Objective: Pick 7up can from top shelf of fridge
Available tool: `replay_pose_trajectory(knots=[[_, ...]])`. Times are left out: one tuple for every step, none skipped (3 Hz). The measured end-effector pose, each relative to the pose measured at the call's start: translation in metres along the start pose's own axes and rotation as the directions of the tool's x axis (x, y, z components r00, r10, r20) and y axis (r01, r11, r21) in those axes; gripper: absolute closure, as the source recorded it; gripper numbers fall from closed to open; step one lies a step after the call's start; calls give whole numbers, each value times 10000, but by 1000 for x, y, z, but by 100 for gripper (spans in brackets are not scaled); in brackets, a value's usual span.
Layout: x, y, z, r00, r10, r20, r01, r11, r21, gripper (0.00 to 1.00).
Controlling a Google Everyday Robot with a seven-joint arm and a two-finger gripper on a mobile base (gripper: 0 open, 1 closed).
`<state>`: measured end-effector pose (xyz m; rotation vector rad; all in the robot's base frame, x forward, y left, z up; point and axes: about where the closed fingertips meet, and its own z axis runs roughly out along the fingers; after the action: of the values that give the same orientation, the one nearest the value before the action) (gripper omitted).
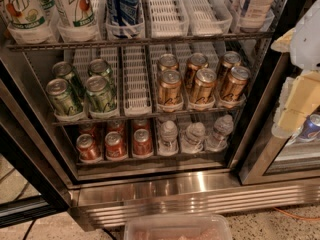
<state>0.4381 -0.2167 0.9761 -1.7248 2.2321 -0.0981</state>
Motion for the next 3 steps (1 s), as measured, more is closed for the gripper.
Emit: replay_pose_trajectory(knots=[[0,0,0,10000,1,2,-1,10000,0,0],[-17,12,9,9977,219,647,-214,9997,-80,0],[-56,40,23,9804,688,1844,-665,9976,-188,0]])
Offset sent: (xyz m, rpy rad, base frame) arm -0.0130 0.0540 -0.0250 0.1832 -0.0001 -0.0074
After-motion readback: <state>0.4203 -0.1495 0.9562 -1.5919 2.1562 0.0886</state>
